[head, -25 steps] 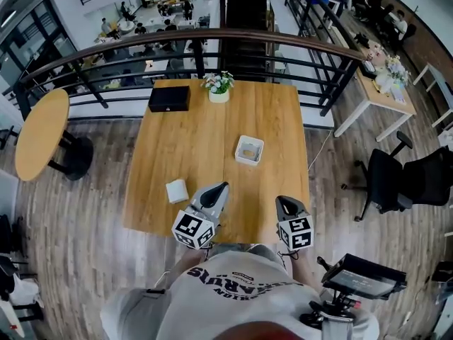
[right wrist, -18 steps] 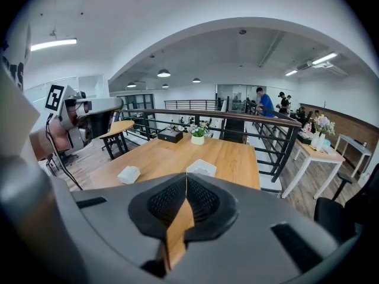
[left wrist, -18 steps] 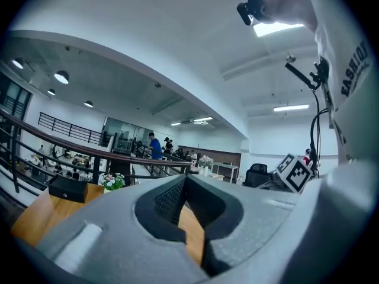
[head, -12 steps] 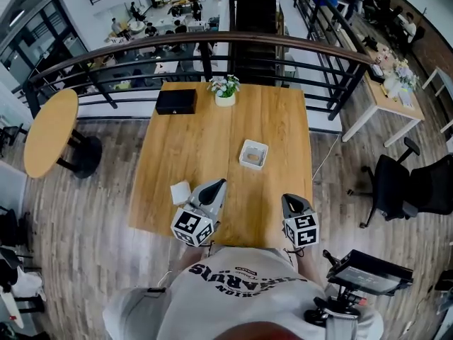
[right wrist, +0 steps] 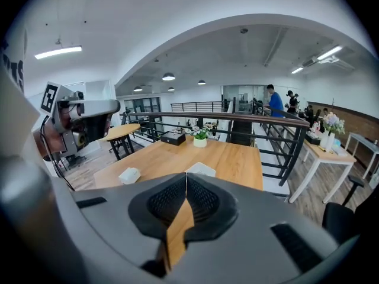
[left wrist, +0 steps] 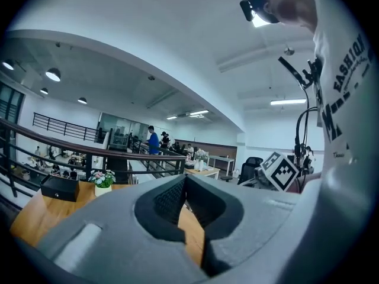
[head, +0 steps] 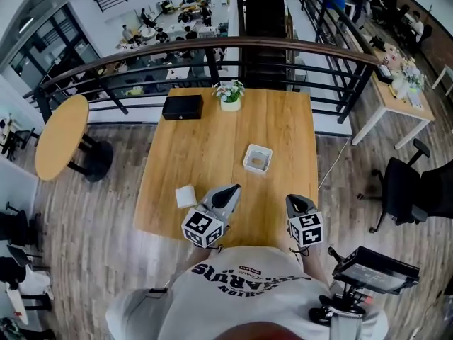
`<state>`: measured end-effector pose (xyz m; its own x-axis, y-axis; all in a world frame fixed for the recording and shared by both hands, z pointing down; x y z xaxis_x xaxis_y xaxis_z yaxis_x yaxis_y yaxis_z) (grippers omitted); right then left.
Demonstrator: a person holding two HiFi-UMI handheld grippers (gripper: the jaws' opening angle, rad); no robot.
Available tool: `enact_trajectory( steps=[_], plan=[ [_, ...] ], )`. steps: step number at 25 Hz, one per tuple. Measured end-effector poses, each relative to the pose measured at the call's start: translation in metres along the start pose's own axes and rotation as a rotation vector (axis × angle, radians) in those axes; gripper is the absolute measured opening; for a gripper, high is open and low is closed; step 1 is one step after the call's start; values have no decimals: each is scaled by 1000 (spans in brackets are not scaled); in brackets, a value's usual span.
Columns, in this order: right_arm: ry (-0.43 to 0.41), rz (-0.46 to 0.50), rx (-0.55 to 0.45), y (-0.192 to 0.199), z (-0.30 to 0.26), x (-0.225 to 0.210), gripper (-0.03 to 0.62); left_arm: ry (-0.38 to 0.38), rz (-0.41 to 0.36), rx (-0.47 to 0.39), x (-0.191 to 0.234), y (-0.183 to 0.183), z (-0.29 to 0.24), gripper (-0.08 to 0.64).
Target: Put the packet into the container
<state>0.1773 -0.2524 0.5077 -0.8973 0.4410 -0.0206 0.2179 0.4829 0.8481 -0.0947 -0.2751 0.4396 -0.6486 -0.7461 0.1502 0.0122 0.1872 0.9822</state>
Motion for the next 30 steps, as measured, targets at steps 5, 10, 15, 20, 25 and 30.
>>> enact_trajectory(
  steps=[5,10,15,20,25,30],
  plan=[
    [-19,8,7,-1,-7,-5,9,-22,-2,21,6,-1,-2,0],
    [-8,-14,-13,-3,-10,-12,9,-87,-26,69,23,3,-1,32],
    [-6,-29,7,3,-11,-15,9,-169,-114,176,56,2,4,140],
    [7,-51,20,14,-9,-21,9,-200,-146,317,96,10,10,280],
    [20,-74,45,23,-2,-28,9,-197,-275,588,143,36,14,411],
    [39,-88,61,33,8,-36,9,-124,-422,949,193,94,12,430]
  ],
)
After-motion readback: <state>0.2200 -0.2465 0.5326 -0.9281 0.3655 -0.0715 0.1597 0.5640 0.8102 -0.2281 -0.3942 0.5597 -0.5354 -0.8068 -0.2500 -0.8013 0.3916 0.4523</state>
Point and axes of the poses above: the fingertips, and each gripper's own axes: z backward along the fingers, x to its left, y out of its underside, the point moved 10 cm from there along z, backward along the fingers, and after that the axes turned 2 degrees about z, right-handed, at the moved point
